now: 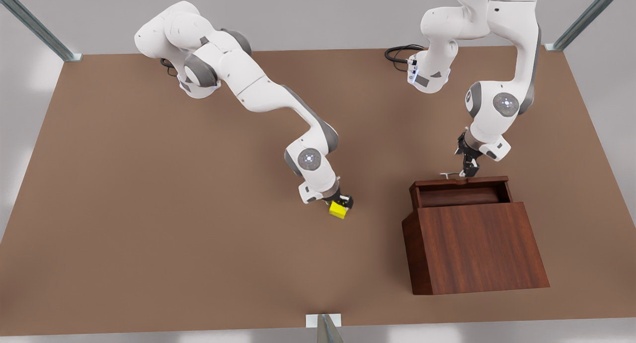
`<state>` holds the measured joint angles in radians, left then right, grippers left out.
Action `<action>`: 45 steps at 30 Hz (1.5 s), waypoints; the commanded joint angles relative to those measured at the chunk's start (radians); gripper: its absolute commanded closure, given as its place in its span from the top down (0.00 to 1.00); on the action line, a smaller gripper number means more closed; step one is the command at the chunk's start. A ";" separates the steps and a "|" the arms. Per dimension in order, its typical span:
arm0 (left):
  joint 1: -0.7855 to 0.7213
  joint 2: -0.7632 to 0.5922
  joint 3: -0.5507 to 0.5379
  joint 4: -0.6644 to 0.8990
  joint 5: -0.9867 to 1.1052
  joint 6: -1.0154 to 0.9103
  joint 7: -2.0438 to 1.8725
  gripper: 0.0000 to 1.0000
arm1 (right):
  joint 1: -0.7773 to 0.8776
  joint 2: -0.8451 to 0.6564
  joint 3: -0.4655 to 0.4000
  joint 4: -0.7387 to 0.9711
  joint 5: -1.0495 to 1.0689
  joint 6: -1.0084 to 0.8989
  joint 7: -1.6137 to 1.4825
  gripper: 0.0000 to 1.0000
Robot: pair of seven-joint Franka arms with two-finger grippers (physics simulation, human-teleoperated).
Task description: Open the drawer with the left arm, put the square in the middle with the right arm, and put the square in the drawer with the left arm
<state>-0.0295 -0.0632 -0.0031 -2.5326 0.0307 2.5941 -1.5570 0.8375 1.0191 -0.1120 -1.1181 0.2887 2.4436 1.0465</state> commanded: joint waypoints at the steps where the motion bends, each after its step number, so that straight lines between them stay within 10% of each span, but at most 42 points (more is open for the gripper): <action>1: 0.000 -0.001 0.000 -0.002 0.000 0.000 0.000 1.00 | 0.000 -0.010 0.000 -0.009 -0.002 0.000 0.000 1.00; 6: -0.009 -0.032 0.000 -0.020 -0.002 -0.025 0.000 1.00 | -0.073 -0.378 0.014 -0.313 -0.022 -0.058 -0.203 1.00; 12: -0.021 -0.183 0.000 -0.049 0.000 -0.143 0.006 1.00 | -0.632 -0.833 0.143 -0.486 -0.319 -0.666 -0.870 1.00; 16: -0.041 -0.257 -0.002 -0.009 -0.005 -0.166 0.348 1.00 | -0.785 -0.834 0.135 -0.365 -0.399 -0.840 -1.152 1.00; 20: -0.151 -0.101 -0.009 0.185 -0.008 -0.224 0.996 1.00 | -0.891 -0.818 0.132 -0.298 -0.359 -0.865 -1.261 1.00; 25: -0.334 0.177 -0.037 0.669 -0.012 -0.614 0.983 1.00 | -0.900 -0.826 0.133 -0.287 -0.365 -0.882 -1.266 1.00; 32: -0.380 0.658 -0.187 1.190 -0.006 -0.635 0.839 1.00 | -0.907 -0.824 0.130 -0.284 -0.364 -0.880 -1.264 1.00; 45: -0.466 0.927 -0.186 1.356 0.106 -0.568 1.124 1.00 | -0.933 -0.806 0.133 -0.284 -0.364 -0.865 -1.264 1.00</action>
<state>-0.4954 0.8673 -0.1878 -1.1767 0.1074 2.0373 -0.4312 -0.0952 0.2133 0.0215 -1.4008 -0.0737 1.5785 -0.2178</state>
